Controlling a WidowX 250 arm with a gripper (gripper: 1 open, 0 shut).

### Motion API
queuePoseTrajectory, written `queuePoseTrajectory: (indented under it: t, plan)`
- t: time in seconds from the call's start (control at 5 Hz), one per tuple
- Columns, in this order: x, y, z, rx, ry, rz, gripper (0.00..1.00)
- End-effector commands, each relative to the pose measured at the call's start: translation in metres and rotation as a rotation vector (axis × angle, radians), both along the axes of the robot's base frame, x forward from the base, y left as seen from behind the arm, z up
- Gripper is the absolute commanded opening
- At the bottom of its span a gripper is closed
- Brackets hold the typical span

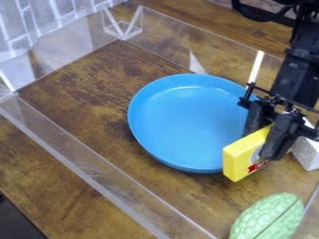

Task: Put the yellow block in the blue tray

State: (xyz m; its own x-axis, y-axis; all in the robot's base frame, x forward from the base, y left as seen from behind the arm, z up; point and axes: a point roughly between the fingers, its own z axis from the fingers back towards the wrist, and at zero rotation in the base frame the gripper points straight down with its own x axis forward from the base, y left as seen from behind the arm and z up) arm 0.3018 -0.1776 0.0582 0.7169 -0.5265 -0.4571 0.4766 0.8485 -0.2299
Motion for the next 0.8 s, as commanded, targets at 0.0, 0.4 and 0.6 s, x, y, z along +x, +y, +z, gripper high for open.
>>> queuePoseTrajectory:
  t: [0.0,0.4,0.6]
  plan:
    - [0.011,0.001,0.052,-0.075,-0.126,0.002,0.00]
    - [0.013,0.006,0.064,-0.094,-0.129,-0.017,0.00]
    - [0.014,0.007,0.068,-0.099,-0.129,-0.028,0.00]
